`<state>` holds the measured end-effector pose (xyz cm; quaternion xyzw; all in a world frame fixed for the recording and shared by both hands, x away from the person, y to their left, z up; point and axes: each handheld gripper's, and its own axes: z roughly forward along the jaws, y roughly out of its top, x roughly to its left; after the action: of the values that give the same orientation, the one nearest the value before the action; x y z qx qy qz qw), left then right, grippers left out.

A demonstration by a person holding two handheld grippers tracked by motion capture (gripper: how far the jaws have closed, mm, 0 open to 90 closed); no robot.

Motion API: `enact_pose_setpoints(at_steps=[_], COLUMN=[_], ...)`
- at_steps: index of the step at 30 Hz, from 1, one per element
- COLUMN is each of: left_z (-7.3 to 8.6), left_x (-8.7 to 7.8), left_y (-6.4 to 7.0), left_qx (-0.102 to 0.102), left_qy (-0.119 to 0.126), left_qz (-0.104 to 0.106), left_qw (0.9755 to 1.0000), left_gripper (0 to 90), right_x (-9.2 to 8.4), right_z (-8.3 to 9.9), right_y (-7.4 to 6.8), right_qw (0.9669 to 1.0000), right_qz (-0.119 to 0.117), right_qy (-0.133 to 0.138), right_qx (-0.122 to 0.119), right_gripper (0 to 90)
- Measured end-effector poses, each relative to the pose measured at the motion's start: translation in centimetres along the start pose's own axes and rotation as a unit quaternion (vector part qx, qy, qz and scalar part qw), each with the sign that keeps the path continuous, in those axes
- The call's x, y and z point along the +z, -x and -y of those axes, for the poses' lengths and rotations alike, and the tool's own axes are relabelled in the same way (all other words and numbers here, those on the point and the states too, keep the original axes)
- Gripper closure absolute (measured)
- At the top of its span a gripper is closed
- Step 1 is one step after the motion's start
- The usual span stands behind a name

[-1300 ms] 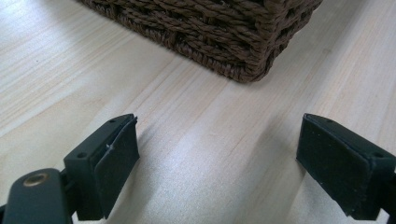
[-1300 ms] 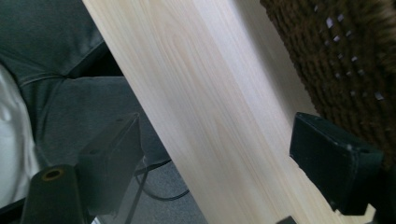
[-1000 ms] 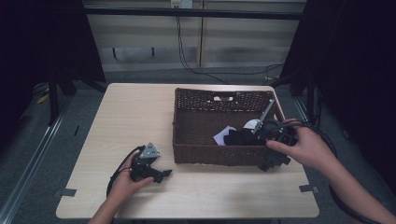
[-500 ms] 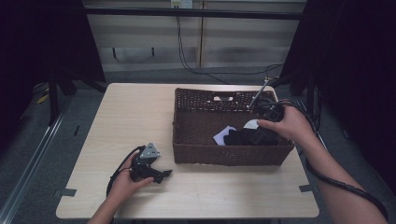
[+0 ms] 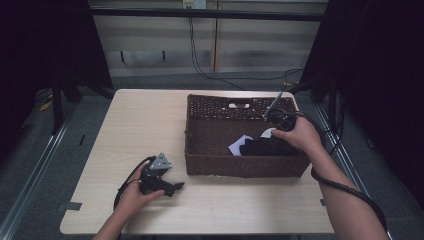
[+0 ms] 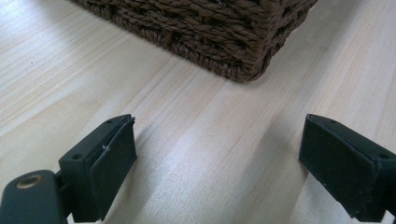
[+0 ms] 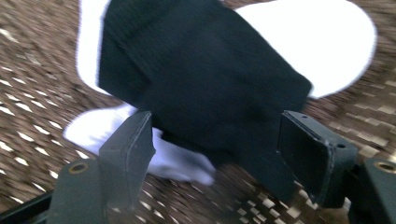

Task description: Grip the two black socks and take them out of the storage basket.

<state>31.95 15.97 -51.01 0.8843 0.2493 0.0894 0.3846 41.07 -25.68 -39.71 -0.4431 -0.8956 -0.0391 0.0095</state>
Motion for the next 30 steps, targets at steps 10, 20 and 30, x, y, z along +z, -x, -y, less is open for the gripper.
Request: enact_pose_setpoints(at_steps=[10, 20, 30], left_z=[0.0, 0.0, 0.0], left_x=[0.0, 0.0, 0.0], left_y=[0.0, 0.0, 0.0], left_qx=[0.0, 0.002, 0.002], left_qy=[0.0, -0.002, -0.002], left_qz=[0.0, 0.002, 0.003], left_qw=[1.0, 1.0, 1.0], left_gripper=[10.2, 10.2, 10.1], right_x=[2.5, -2.1, -8.3], right_z=[-1.5, -0.6, 0.1], right_y=[-0.3, -0.3, -1.6], right_qw=[0.9993, 0.9997, 0.9996], right_qz=[-0.01, 0.0, 0.002], right_qy=[-0.036, -0.024, 0.003], right_qx=[-0.006, -0.011, -0.029], right_gripper=[64.1, 76.0, 76.1])
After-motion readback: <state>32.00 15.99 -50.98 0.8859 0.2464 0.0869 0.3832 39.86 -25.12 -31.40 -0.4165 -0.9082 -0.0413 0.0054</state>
